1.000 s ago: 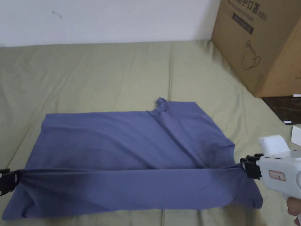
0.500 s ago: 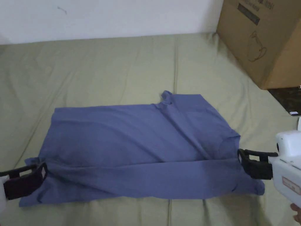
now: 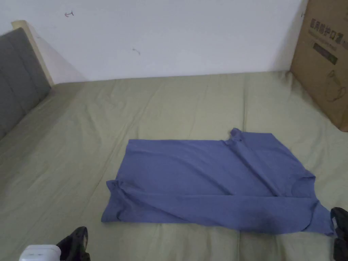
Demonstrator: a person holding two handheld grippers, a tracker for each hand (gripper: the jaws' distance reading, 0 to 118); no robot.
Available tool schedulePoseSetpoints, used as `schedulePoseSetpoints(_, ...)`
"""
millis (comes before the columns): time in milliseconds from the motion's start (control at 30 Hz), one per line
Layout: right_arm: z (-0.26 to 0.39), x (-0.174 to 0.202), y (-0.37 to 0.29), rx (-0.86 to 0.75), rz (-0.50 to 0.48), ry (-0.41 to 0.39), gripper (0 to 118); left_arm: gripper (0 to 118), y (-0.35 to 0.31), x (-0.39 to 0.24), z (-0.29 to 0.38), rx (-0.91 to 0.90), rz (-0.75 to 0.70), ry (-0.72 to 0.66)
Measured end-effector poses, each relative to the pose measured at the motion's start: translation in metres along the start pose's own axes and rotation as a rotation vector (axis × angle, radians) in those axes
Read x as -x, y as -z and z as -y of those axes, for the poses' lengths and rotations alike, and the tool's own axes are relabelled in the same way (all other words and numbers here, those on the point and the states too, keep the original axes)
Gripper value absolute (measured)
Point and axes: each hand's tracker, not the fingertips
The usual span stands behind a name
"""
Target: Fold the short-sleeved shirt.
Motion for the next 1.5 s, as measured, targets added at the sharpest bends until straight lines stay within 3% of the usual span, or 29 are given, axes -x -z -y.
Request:
schedulePoseSetpoints(200,0.014,-0.003,-0.001,0.045,0.009,0.009,0,0,0.016,0.005,0.012,0.105,0.056,-0.034)
schedulePoseSetpoints(333,0.025,-0.009,0.006,0.096,0.012,0.016,0,0,0.074,0.011,0.006,0.246,0.07,-0.024)
schedulePoseSetpoints(367,0.027,-0.011,0.009,0.109,0.011,0.014,0,5,0.095,0.012,0.006,0.284,0.032,-0.004)
schedulePoseSetpoints(400,0.029,-0.013,0.011,0.117,0.014,0.009,0,30,0.112,0.015,0.007,0.258,0.03,-0.012)
schedulePoseSetpoints(433,0.029,-0.015,0.013,0.123,0.015,0.004,0,81,0.129,0.018,0.008,0.271,0.021,-0.01)
schedulePoseSetpoints(467,0.031,-0.019,0.016,0.13,0.017,-0.001,0,106,0.149,0.022,0.01,0.332,0.025,-0.02)
schedulePoseSetpoints(500,0.033,-0.022,0.019,0.139,0.025,-0.005,0,112,0.168,0.025,0.009,0.388,0.037,-0.048)
schedulePoseSetpoints(667,0.042,-0.04,0.037,0.196,0.054,0.008,0,109,0.24,0.031,0.016,0.488,-0.016,-0.089)
schedulePoseSetpoints(700,0.044,-0.042,0.04,0.207,0.06,0.014,0,106,0.251,0.03,0.019,0.522,-0.024,-0.095)
schedulePoseSetpoints(767,0.047,-0.047,0.048,0.221,0.071,0.013,0,82,0.263,0.03,0.024,0.535,-0.01,-0.087)
schedulePoseSetpoints(933,0.052,-0.058,0.067,0.252,0.084,-0.006,0,79,0.259,0.006,0.032,0.524,-0.002,0.014)
schedulePoseSetpoints(1000,0.054,-0.061,0.075,0.269,0.081,0.006,0,55,0.255,0.001,0.025,0.537,0.043,-0.018)
schedulePoseSetpoints(1067,0.057,-0.061,0.083,0.275,0.076,0.0,0,7,0.247,-0.009,0.021,0.499,0.089,0.054)
schedulePoseSetpoints(1233,0.065,-0.062,0.103,0.37,0.07,-0.115,0,6,0.223,-0.04,0.007,0.474,0.179,0.241)
schedulePoseSetpoints(1267,0.067,-0.067,0.105,0.374,0.106,-0.107,0,6,0.212,-0.037,-0.001,0.407,0.152,0.222)
schedulePoseSetpoints(1333,0.069,-0.083,0.11,0.412,0.068,-0.001,0,6,0.204,-0.02,-0.015,0.378,0.158,0.147)
schedulePoseSetpoints(1367,0.071,-0.091,0.116,0.433,0.055,0.067,7,6,0.198,-0.016,-0.02,0.369,0.163,0.117)
schedulePoseSetpoints(1400,0.073,-0.097,0.125,0.469,0.058,0.113,34,6,0.192,-0.014,-0.024,0.354,0.164,0.103)
schedulePoseSetpoints(1433,0.075,-0.101,0.134,0.486,0.053,0.165,93,6,0.183,-0.018,-0.031,0.352,0.159,0.108)
schedulePoseSetpoints(1467,0.077,-0.105,0.146,0.525,0.029,0.222,110,6,0.178,-0.02,-0.033,0.342,0.148,0.112)
schedulePoseSetpoints(1500,0.078,-0.108,0.152,0.509,0.002,0.27,109,6,0.175,-0.021,-0.033,0.338,0.152,0.107)
